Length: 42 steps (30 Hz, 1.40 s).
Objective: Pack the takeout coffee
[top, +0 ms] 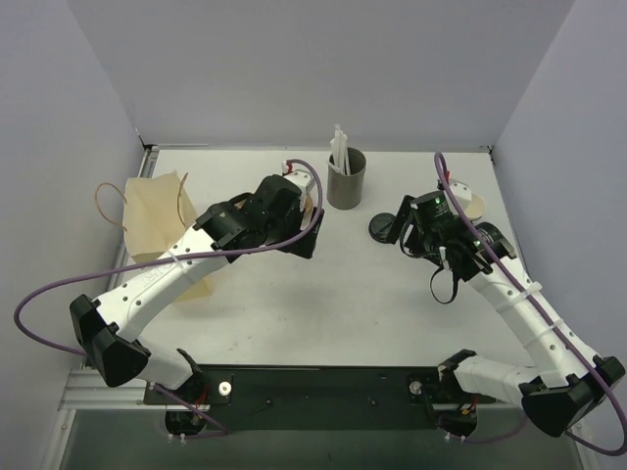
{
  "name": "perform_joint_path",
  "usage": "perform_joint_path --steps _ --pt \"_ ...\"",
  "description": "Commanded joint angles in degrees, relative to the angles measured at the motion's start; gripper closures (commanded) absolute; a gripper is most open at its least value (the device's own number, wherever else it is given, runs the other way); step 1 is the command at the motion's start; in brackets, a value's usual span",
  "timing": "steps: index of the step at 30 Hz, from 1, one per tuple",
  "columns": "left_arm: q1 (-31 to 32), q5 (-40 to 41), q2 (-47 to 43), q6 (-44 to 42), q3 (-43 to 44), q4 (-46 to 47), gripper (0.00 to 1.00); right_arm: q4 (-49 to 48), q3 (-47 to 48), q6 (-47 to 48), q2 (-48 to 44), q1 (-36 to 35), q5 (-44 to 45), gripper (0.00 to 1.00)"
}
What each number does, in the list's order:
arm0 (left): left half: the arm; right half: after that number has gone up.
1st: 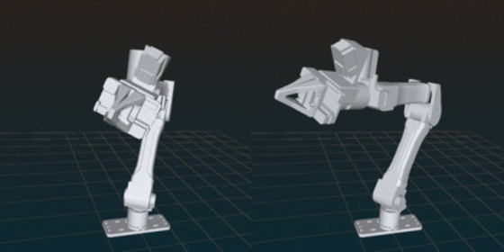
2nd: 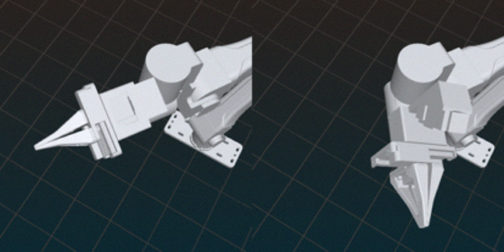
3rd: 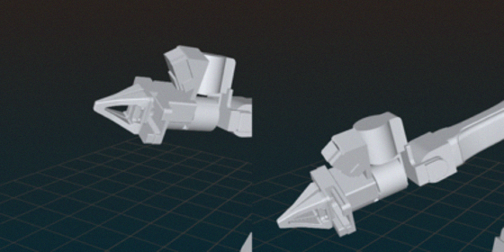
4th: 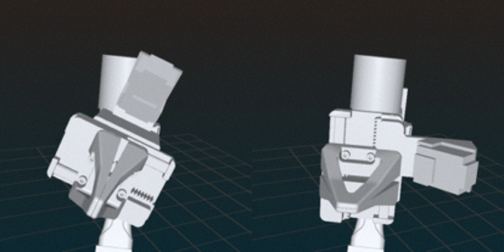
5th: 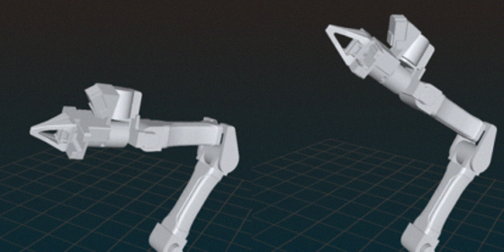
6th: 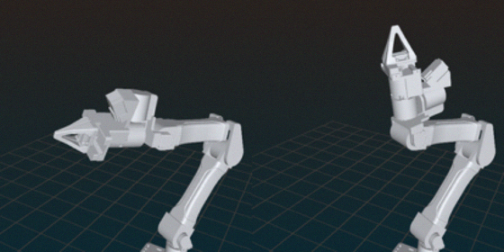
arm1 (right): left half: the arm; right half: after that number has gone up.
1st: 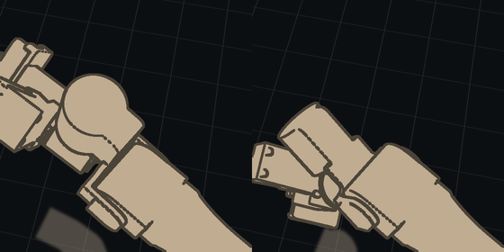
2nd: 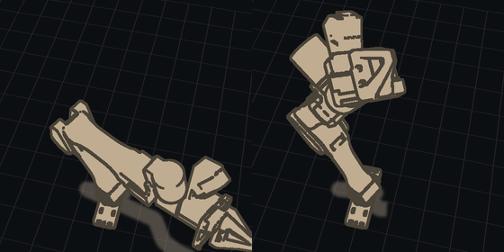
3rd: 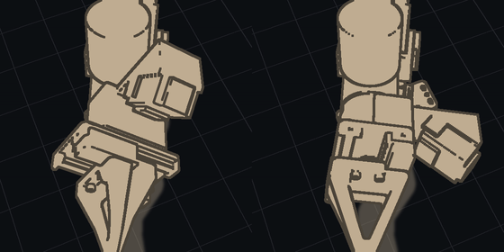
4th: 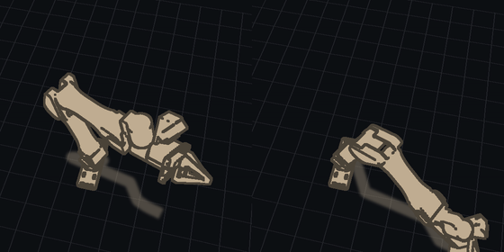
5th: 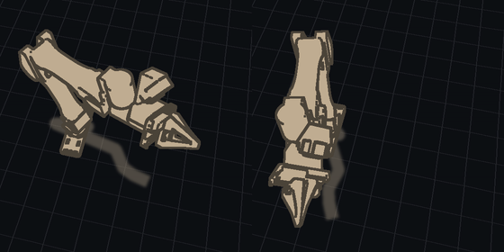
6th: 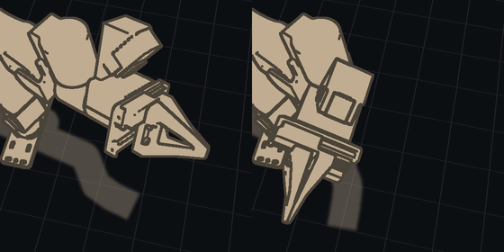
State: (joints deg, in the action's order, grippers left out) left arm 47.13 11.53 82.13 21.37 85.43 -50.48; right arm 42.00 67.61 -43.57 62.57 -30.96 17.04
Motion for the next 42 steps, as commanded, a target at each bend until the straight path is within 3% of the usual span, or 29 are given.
perform_joint_path --steps 1,8,15,29,42 --pt "-0.55 -4.66 -1.53 -1.85 4.39 -0.93 0.03 2.12 5.68 1.73 4.05 5.18 0.29 0.04" --pt "-1.34 -4.85 -1.53 -1.59 7.38 -4.89 0.02 5.11 17.27 3.84 16.51 23.63 -6.74 0.23" --pt "-2.40 -5.90 -1.44 -1.06 7.47 -6.21 0.03 7.22 28.53 4.28 29.00 34.28 -7.63 0.38" --pt "-3.72 -9.07 0.49 -0.80 8.62 -4.90 0.03 9.77 34.95 6.04 44.21 44.14 -10.62 0.61" --pt "-4.59 -10.12 2.42 -1.85 9.67 -4.72 0.03 9.95 37.33 6.22 49.23 45.02 -11.59 0.74"
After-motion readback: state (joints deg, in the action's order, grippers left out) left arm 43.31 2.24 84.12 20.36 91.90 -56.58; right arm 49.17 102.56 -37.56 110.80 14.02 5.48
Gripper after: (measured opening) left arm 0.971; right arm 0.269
